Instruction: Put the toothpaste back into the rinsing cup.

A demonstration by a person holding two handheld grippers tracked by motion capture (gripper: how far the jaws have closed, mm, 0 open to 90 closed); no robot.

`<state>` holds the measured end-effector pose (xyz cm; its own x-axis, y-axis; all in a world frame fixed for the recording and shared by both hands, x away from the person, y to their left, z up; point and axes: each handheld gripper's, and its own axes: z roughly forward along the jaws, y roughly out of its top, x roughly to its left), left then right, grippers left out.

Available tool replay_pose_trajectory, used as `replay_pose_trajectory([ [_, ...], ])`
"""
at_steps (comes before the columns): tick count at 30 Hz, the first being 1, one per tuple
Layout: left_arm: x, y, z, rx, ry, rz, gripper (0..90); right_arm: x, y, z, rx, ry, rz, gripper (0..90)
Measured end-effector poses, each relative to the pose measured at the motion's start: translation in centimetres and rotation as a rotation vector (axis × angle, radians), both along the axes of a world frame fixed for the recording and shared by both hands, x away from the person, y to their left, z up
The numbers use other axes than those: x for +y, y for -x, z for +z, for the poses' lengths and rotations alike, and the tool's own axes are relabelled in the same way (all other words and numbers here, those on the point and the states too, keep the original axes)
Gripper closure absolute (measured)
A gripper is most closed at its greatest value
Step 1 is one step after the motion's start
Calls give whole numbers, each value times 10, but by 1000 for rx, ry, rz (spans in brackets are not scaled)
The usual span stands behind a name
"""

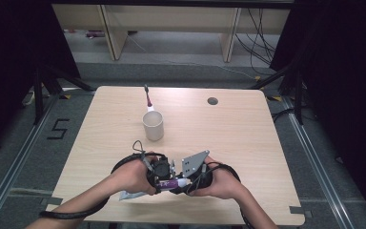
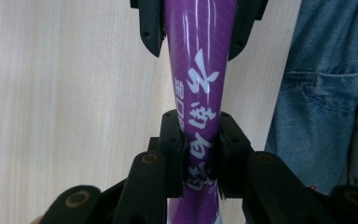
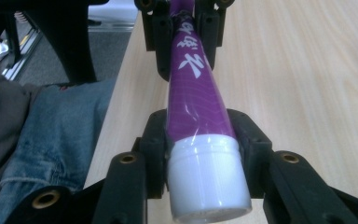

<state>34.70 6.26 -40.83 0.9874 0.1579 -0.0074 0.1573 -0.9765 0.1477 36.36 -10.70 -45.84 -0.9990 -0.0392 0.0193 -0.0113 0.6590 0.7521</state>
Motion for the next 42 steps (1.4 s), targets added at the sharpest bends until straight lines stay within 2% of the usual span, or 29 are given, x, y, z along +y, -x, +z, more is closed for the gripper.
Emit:
replay_pose_trajectory([
  [1, 0, 0, 0, 0, 0, 0, 752, 1, -1, 1, -13, -1, -12, 606],
  [2, 1, -1, 1, 1, -1, 1, 752, 1, 3, 2, 30, 12, -42, 594],
  [5, 1, -2, -1, 1, -4, 5, 752, 3, 0, 3, -6, -6, -22, 559],
  [6, 2, -2, -1, -7, -2, 1, 752, 4, 0, 3, 14, -15, -21, 553],
  [7, 2, -2, -2, -5, -2, 3, 752, 4, 0, 4, -2, -20, -25, 552],
  [10, 0, -2, -2, -2, 6, 6, 752, 3, -1, 4, -1, -27, -26, 563],
  [12, -1, -2, -1, -5, 4, -3, 752, 3, 0, 4, 26, -24, -26, 575],
  [13, -2, -1, -2, -7, 12, 3, 752, 4, -1, 4, 2, -40, -26, 584],
  [21, -2, -1, 0, -10, 12, -2, 752, 4, -1, 4, -5, -51, -22, 607],
  [22, -2, -1, 0, -9, 13, -1, 752, 6, 1, 4, 23, -59, -45, 605],
  [23, -2, -1, 0, -9, 13, -1, 752, 6, 1, 4, 23, -59, -45, 605],
  [24, -2, -1, 0, -9, 14, -1, 752, 7, 3, 3, 42, -65, -72, 600],
  [26, -2, -1, 0, -10, 14, -1, 752, 7, 2, 3, 40, -65, -70, 599],
  [27, -2, -1, 1, -11, 17, -1, 752, 6, 0, 2, 14, -55, -28, 595],
  [28, -3, -1, 1, -11, 17, -1, 752, 6, 0, 2, -5, -58, -27, 596],
  [30, -3, -1, 1, -12, 20, -1, 753, 6, 0, 2, -6, -58, -27, 596],
  [31, -3, 1, 1, -3, 23, 14, 753, 7, 1, 1, 8, -62, -37, 596],
  [34, -3, 0, 2, -9, 25, 10, 752, 8, 1, 0, 8, -62, -33, 598],
  [35, -3, 0, 2, -11, 20, 5, 752, 7, 4, 0, 45, -50, -62, 611],
  [36, -3, 0, 3, -11, 10, -6, 752, 7, 3, 0, 48, -52, -60, 616],
  [39, -3, 1, 2, -12, 22, 5, 752, 7, 4, 0, 51, -57, -65, 624],
  [42, -3, 1, 2, -16, 16, -3, 753, 7, 4, 0, 54, -56, -61, 624],
])
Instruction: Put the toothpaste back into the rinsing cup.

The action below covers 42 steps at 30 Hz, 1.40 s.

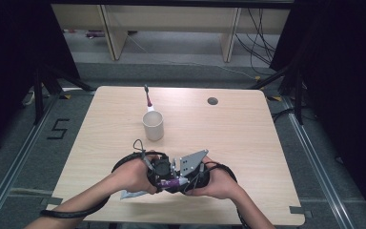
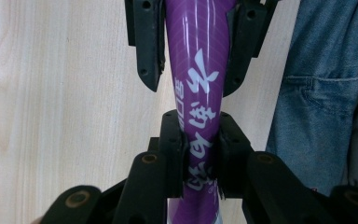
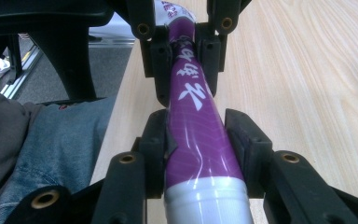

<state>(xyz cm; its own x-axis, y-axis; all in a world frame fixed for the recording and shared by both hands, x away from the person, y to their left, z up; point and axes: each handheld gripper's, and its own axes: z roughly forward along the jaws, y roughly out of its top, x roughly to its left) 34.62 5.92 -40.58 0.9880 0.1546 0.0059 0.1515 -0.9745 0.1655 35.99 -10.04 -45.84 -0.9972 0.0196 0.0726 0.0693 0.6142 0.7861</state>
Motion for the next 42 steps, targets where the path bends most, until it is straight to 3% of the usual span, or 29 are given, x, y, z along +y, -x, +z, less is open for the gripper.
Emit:
replay_pose_trajectory([
  [3, 0, 0, 0, 4, 13, 16, 752, 0, 1, 0, -2, -3, -4, 623],
  [10, 0, -1, 1, 5, 1, 4, 752, 0, 0, 0, -2, -7, -6, 627],
  [11, 0, -1, 1, 6, -1, 3, 752, 0, -3, 0, -29, -10, 29, 630],
  [13, -1, -1, 0, 8, 0, 7, 751, 0, 0, 0, 4, -6, -11, 636],
  [15, -1, -2, 0, 10, 1, 4, 749, 1, -2, -1, -25, -26, 14, 647],
  [16, -1, -2, 1, 9, 0, -1, 748, 0, -5, -1, -65, -22, 50, 650],
  [18, -1, -2, 0, 17, 6, 1, 748, 0, -5, -1, -71, -19, 63, 656],
  [23, -1, -3, 3, 16, -3, -13, 747, -1, -5, 0, -23, -26, 67, 668],
  [26, -1, -3, 4, 19, -4, -10, 747, -1, -5, 1, -51, -27, 65, 669],
  [27, -1, -3, 4, 24, -5, -6, 746, -1, -4, 2, -31, -21, 63, 669],
  [28, -1, -3, 4, 36, -4, 2, 745, -1, -4, 1, -40, -30, 62, 671],
  [30, 0, -6, 4, 41, 7, -7, 737, -1, -3, 1, -25, -33, 58, 681],
  [31, 1, -6, 4, 45, 12, -1, 734, -3, 0, 1, 15, -28, 29, 687],
  [34, 1, -6, 4, 46, 15, -10, 729, -3, -3, 1, -18, -45, 56, 699],
  [36, 1, -6, 4, 48, 15, -9, 727, -3, -3, 2, -17, -42, 56, 703],
  [37, 1, -6, 4, 50, 20, -7, 725, -4, 1, 4, 25, -27, 31, 707],
  [38, 1, -7, 5, 46, 23, -13, 724, -4, 0, 4, 28, -27, 30, 708],
  [42, 2, -9, 6, 46, 36, -13, 715, -5, -3, 5, -18, -52, 39, 715],
])
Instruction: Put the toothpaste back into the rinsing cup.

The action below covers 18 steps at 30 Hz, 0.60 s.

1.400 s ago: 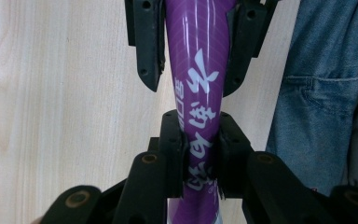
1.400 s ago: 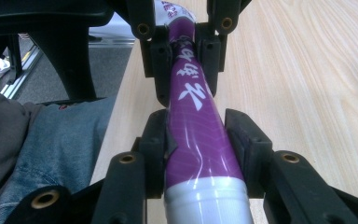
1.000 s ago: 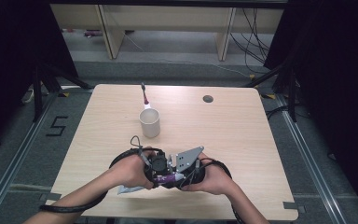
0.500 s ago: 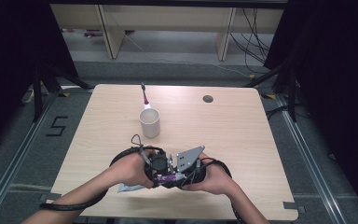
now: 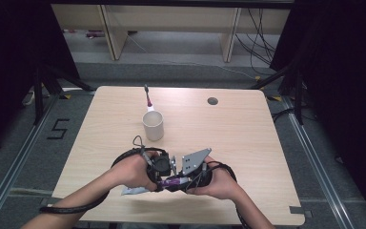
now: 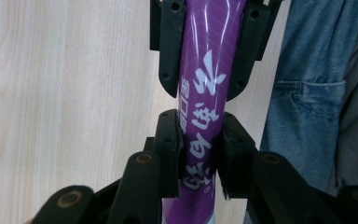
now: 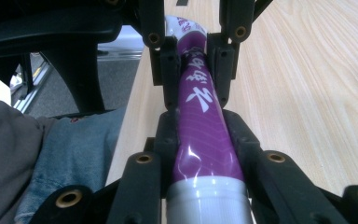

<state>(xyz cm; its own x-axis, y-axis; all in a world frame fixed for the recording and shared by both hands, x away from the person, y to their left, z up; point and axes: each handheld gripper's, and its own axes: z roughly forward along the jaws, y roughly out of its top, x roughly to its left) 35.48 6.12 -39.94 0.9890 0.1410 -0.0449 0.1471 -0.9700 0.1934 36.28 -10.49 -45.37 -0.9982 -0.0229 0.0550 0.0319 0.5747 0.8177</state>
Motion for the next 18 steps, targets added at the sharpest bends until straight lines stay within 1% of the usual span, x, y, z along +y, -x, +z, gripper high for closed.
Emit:
replay_pose_trajectory([
  [1, 0, 0, 0, 5, 3, -1, 712, -1, 0, 0, 8, 0, 3, 716],
  [2, 1, 0, 1, 2, 7, 3, 708, -1, 0, 1, 10, 0, 2, 717],
  [3, 1, -1, 1, -2, 12, 9, 700, -1, 0, 1, 30, 2, -3, 719],
  [4, 2, -1, 1, -5, 23, 19, 688, -2, 0, 1, 34, -4, -8, 720],
  [5, 3, -2, 2, -10, 33, 34, 668, -3, -1, 2, 24, -7, -11, 721],
  [6, 5, -3, 3, -30, 39, 41, 630, -5, -1, 2, 37, -2, -24, 722],
  [7, 6, -3, 5, -47, 46, 52, 567, -6, -1, 3, 44, 7, -39, 722],
  [8, 6, -3, 5, -47, 46, 52, 515, -6, -1, 3, 44, 7, -39, 722],
  [9, 12, -4, 8, -86, 67, 65, 494, -9, -5, 1, 14, -4, -46, 722],
  [10, 15, -4, 10, -98, 75, 83, 468, -11, -4, 1, 42, 10, -71, 722],
  [11, 19, -4, 13, -114, 97, 103, 433, -13, -5, 1, 46, 12, -81, 723],
  [12, 24, -5, 15, -141, 135, 120, 401, -16, -8, 1, 9, 0, -77, 723],
  [13, 30, -4, 18, -169, 160, 136, 390, -19, -9, 1, 16, -5, -91, 722],
  [14, 36, -5, 21, -196, 186, 158, 369, -22, -11, 1, -2, -13, -108, 722],
  [15, 36, -5, 21, -196, 186, 158, 353, -22, -11, 1, -2, -13, -108, 722],
  [16, 51, -4, 25, -235, 278, 256, 343, -29, -13, 2, -8, -16, -148, 722],
  [17, 58, -3, 27, -253, 319, 290, 326, -34, -14, 2, -16, -19, -170, 722],
  [18, 66, -3, 28, -273, 345, 316, 315, -38, -15, 2, -21, -25, -186, 723],
])
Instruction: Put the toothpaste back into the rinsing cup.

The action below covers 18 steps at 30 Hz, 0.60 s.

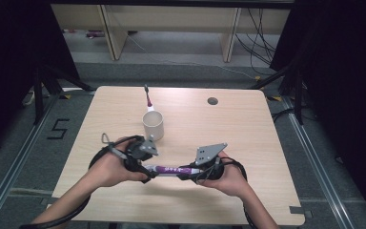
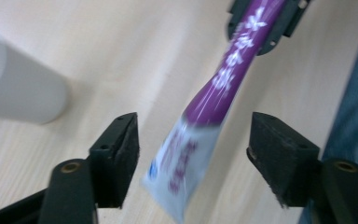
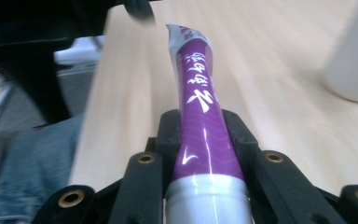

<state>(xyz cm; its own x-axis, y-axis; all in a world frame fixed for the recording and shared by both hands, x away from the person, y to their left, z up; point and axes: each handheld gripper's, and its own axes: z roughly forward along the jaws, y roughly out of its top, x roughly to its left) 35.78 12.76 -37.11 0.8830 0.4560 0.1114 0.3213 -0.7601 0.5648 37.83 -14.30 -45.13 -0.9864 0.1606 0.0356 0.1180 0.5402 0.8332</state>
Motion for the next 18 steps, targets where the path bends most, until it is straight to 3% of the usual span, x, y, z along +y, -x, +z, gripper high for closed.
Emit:
replay_pose_trajectory([
  [1, 6, 0, 1, -17, 22, 28, 305, -4, -1, 1, -5, -3, -24, 723],
  [2, 15, 0, 0, -37, 76, 84, 300, -7, -1, 1, 5, -13, -43, 723],
  [3, 15, 0, 0, -37, 76, 84, 302, -12, -2, 2, -8, -23, -60, 723],
  [4, 28, -1, -5, -44, 159, 180, 303, -16, -3, 4, -15, -36, -82, 723],
  [5, 28, -1, -5, -44, 159, 180, 304, -19, -3, 6, -18, -48, -97, 723],
  [6, 38, -3, -15, -6, 245, 253, 308, -22, -4, 7, -28, -62, -116, 723],
  [7, 42, -5, -20, 16, 267, 276, 308, -24, -4, 9, -48, -80, -133, 723],
  [8, 42, -5, -20, 16, 267, 276, 301, -24, -4, 9, -48, -80, -133, 723],
  [9, 46, -8, -32, 62, 324, 298, 296, -28, -4, 13, -54, -110, -178, 723],
  [10, 47, -10, -37, 94, 375, 320, 296, -29, -4, 16, -85, -132, -185, 723],
  [11, 46, -12, -42, 114, 430, 344, 292, -30, -3, 18, -84, -139, -199, 723],
  [12, 44, -14, -46, 134, 473, 354, 288, -30, -3, 20, -117, -164, -222, 723],
  [13, 42, -16, -49, 155, 515, 357, 288, -29, -2, 21, -113, -187, -235, 722],
  [15, 36, -21, -52, 210, 624, 351, 287, -26, -2, 24, -151, -217, -250, 722],
  [16, 36, -21, -52, 210, 624, 351, 286, -24, -2, 25, -140, -228, -248, 722],
  [18, 28, -25, -48, 212, 723, 340, 281, -22, -2, 26, -162, -234, -253, 722],
])
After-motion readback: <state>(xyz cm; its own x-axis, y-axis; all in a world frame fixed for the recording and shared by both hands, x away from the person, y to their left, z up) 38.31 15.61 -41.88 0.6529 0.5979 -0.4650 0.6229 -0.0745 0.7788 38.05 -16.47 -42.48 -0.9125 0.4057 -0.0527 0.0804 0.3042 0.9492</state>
